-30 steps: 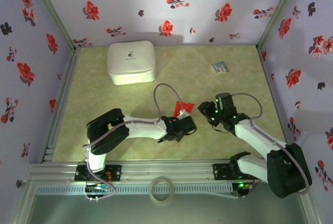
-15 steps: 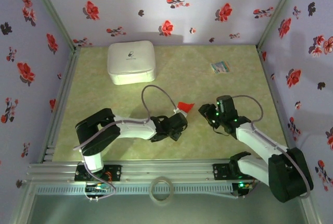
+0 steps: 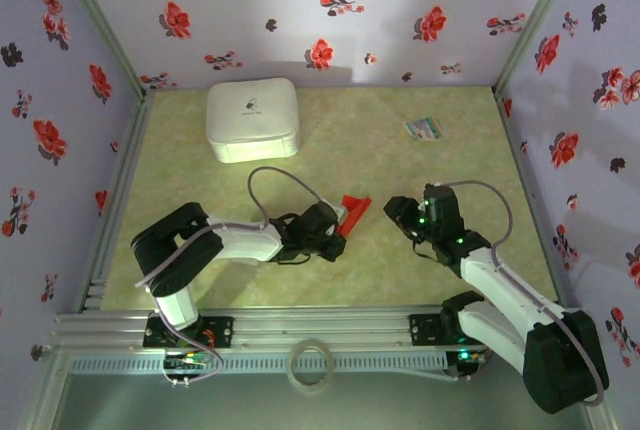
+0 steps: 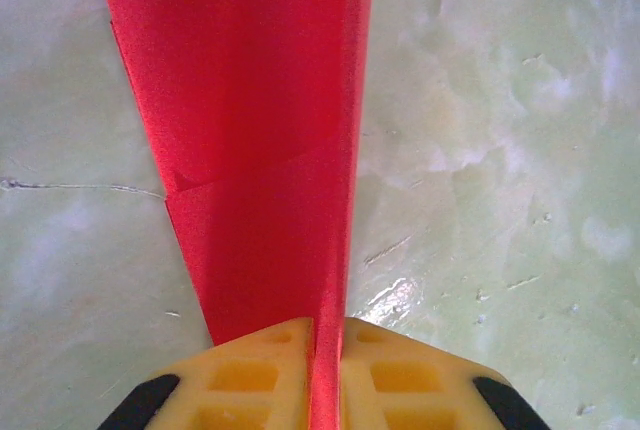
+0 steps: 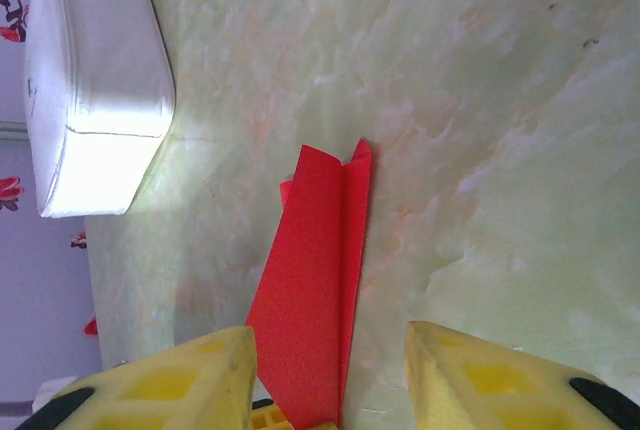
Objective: Fold a paper plane with a square sheet of paper (pick it up from the middle)
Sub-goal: Fold the wing for the fifth time at the center of the table.
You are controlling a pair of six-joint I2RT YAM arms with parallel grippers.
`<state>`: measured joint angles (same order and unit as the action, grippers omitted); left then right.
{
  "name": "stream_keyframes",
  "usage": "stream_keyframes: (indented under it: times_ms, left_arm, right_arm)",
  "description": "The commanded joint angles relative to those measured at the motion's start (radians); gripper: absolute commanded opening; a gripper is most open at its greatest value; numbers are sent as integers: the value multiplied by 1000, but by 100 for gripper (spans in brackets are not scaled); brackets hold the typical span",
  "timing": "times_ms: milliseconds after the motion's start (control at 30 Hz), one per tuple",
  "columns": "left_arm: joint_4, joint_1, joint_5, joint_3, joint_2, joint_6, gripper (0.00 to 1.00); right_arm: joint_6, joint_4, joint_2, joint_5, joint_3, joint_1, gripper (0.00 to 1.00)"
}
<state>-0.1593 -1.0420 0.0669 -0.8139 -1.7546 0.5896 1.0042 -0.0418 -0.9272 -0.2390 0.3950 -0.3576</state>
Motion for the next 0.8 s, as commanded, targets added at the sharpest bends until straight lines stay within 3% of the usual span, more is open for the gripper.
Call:
stream_keyframes:
  times_ms: [0, 467, 767]
  left_arm:
    - [-32, 14, 78, 19, -4, 38, 13]
    - [-93, 41, 133, 51, -12, 80, 12]
    - [-166, 68, 189, 79, -23, 115, 11]
  right_arm:
    - [-21, 13, 9, 7, -8, 6, 45]
    - [-15, 8, -36, -15, 5, 6, 44]
    - [-27, 89, -54, -114, -8, 6, 44]
